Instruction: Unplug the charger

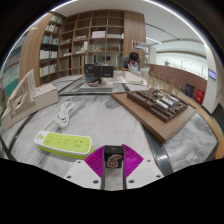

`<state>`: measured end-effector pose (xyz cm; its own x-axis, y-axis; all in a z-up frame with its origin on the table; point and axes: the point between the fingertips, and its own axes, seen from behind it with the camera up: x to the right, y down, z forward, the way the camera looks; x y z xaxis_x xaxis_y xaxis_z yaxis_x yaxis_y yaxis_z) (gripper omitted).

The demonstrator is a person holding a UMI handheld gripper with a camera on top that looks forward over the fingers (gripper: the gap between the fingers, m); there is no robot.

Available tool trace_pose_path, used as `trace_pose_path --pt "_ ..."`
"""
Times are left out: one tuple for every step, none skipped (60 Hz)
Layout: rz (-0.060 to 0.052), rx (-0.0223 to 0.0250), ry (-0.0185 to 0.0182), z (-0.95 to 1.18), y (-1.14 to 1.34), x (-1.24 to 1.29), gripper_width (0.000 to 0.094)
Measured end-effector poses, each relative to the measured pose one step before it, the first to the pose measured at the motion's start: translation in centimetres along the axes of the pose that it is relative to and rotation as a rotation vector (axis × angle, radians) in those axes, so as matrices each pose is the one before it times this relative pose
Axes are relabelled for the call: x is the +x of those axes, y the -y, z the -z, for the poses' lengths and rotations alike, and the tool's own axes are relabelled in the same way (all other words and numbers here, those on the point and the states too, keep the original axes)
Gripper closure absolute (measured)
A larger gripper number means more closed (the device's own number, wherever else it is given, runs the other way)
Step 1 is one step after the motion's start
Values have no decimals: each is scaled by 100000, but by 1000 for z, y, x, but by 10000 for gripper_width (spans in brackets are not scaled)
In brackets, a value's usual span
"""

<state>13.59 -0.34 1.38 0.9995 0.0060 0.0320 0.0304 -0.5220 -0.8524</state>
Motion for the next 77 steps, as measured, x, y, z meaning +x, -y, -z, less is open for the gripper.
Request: trace_pose_path --pt "-150 -475 13 -88 15 10 688" --pt "-324 -231 363 -92 33 -19 679" --pt "-405 -440 344 -97 -15 -27 665" --pt "-451 -528 277 -91 -21 0 650" --pt "-430 -627 192 -94 -58 36 635" --pt "-351 -709 -2 -91 -77 79 617" --pt "-266 -545 27 -81 -76 61 596" --pt "-236 -360 138 -59 -39 9 573" --pt "-250 -81 -155 19 -2 2 542" --pt "-104 202 1 -54 63 77 509" --pt "-41 366 -67 -36 58 69 474" --pt "-61 397 -186 -5 68 87 438" --pt "-8 317 -303 -17 57 119 406" --pt "-39 196 -243 16 24 76 374" --pt "-115 136 -166 13 42 69 343" --pt "-182 6 -155 93 11 54 306" --pt "-181 -26 55 129 23 5 270" --pt "-226 34 172 156 36 -27 235" --pt "-206 -76 1 273 143 85 199" --pt "-96 133 109 214 83 25 176" --pt "-124 184 -68 256 96 24 150" --pt "-64 183 31 315 98 7 138" --pt "26 252 307 357 110 -41 131" --pt "74 277 234 428 114 -72 127" --pt "197 225 295 469 93 -78 127" --pt "316 134 354 528 76 -107 128" --pt "444 75 502 557 62 -132 129" --pt "568 13 537 603 39 -151 127" --pt "657 -2 574 654 32 -183 121" --pt "598 28 603 696 -27 -211 113" --pt "554 33 579 733 12 -234 104" --pt "473 142 619 716 49 -282 98" --pt "457 224 791 749 8 -254 92" --pt "383 209 764 762 -17 -272 91" --pt "280 232 784 758 -34 -319 88" --pt "235 188 908 798 -68 -330 90" --pt "242 117 962 802 -121 -344 91" --pt "192 102 861 754 -117 -324 90" --pt "105 145 746 785 -132 -335 90" --pt "31 285 605 739 -77 -294 91" --pt "-42 269 613 808 -132 -507 90" --pt "15 268 741 694 -149 -362 91" --pt "23 285 734 685 -182 -379 89" --pt "-3 243 702 610 -166 -348 89" --pt "-54 165 763 462 -184 -184 90" --pt "-65 59 685 557 -205 -341 90" --pt "-69 24 698 514 -210 -324 90" --pt "-30 33 691 575 -236 -280 90" --pt "-132 90 496 320 -204 -437 89" --pt "-230 125 549 341 -186 -257 89" --pt "-351 133 631 396 -112 -78 88" --pt "-321 297 330 272 -144 -383 88" --pt "-306 241 456 285 -116 -207 87" --pt "-295 314 546 333 -56 -13 88" --pt "-261 486 401 246 -31 -144 88" --pt "-283 527 388 214 -31 -146 88" --pt "-224 474 309 248 -33 -88 87" --pt "16 422 269 110 -20 -103 91" --pt "521 247 221 -7 -12 9 92" --pt "579 51 50 20 -31 21 92" --pt "516 -70 -86 44 -118 100 89" --pt "700 -38 -214 30 -124 153 88" --pt "952 36 -375 30 -91 185 87" --pt "1191 365 -212 99 -95 299 86" --pt "1270 283 -149 6 -1 75 89" --pt "806 333 235 31 15 33 93" --pt "181 330 703 -13 -1 -23 96" --pt "-88 309 786 25 22 -55 96" --pt "138 472 645 -1 51 19 96" --pt "352 326 401 -30 33 30 96" --pt "-2 -143 508 -9 -98 45 95" --pt "-522 -485 629 -36 -151 -11 95" --pt "-567 -289 649 -21 -175 -79 94" --pt "-833 -109 958 -162 -78 68 95" --pt "-1031 -6 894 -129 -38 -10 94" --pt "-1096 -56 766 -125 -80 18 94" --pt "-946 -103 548 -131 -69 70 93"
